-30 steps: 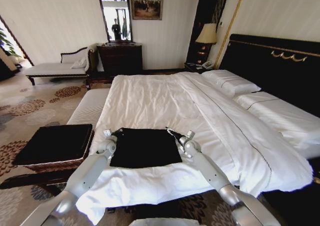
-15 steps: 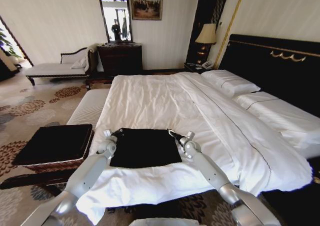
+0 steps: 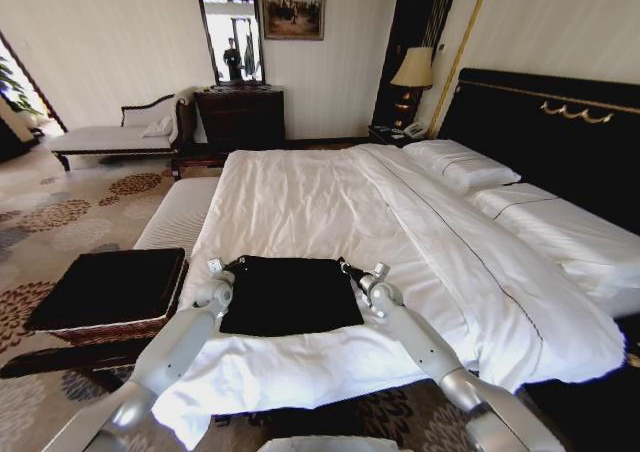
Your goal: Fold the clothes on the bed and place them into the basket.
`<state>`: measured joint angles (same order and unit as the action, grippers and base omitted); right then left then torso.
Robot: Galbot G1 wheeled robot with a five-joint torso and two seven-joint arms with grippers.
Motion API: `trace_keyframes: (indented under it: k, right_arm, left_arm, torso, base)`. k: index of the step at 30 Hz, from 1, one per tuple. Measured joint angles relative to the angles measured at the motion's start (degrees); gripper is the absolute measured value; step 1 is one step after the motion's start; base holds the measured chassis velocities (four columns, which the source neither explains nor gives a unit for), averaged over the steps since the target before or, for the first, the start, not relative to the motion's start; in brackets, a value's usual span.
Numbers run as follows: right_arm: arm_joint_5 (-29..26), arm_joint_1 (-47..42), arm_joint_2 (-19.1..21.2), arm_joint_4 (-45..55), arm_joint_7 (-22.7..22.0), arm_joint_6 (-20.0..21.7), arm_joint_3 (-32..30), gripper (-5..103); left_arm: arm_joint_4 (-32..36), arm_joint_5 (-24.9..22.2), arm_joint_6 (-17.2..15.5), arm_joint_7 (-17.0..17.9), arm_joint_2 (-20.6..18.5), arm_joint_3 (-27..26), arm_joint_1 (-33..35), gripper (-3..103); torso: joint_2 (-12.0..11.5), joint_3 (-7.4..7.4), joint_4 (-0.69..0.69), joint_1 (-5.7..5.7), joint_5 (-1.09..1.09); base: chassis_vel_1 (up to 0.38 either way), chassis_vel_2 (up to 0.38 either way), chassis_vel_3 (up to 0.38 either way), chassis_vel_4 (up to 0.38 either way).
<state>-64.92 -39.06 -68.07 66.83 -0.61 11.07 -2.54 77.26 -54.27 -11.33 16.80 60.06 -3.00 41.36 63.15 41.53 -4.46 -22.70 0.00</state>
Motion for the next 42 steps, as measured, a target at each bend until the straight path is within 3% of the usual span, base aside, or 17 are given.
trace_keyframes:
  k: [4,8,16,21,31,36,42]
  right_arm:
    - [0.73,-1.27,0.98,4.39,-0.84,-0.13,-1.62,0]
    - [2.73,-4.11,4.66,14.01,-2.04,-0.63,-3.98,0]
    - [3.09,-6.65,7.73,26.31,-5.16,-0.71,-7.91,0]
    - [3.26,-7.92,11.99,38.1,-7.76,-1.0,-11.44,0]
    - [-0.36,-10.03,15.06,44.12,-9.18,-1.47,-13.99,0]
    - [-2.37,-11.62,14.78,47.0,-11.48,-1.86,-14.46,0]
    - [-5.84,-16.9,15.82,56.31,-14.86,-0.27,-18.44,0]
  left_arm:
    - [2.91,-0.57,0.16,0.96,-0.62,-0.67,0.46,0]
    - [9.92,-3.24,0.35,2.24,-3.12,-2.11,1.37,0]
    - [19.99,-6.9,0.6,4.79,-6.79,-3.92,0.94,0]
    - [30.67,-8.79,1.44,6.93,-11.06,-5.38,-0.08,0]
    - [37.81,-13.08,3.6,8.22,-13.06,-9.17,2.28,0]
    - [41.08,-14.28,3.86,9.6,-13.4,-13.69,7.03,0]
    - [50.13,-13.75,2.76,9.59,-14.51,-22.95,20.2,0]
  torso:
    - [0.0,0.0,0.01,0.0,0.0]
    - [0.0,0.0,-0.01,0.0,0.0]
    - [0.0,-0.01,0.0,0.0,0.0]
    - [0.0,-0.01,-0.02,0.01,0.0]
    - [-0.01,-0.01,-0.01,0.0,0.0]
    - [-0.01,-0.01,-0.01,0.0,0.0]
    - [-0.01,0.0,0.01,0.0,-0.02]
  base:
    - [0.0,0.0,0.0,0.0]
    - [0.0,0.0,0.0,0.0]
    - [0.0,0.0,0.0,0.0]
    - [0.0,0.0,0.0,0.0]
    - [0.0,0.0,0.0,0.0]
    - [0.0,0.0,0.0,0.0]
    - [0.0,0.0,0.0,0.0]
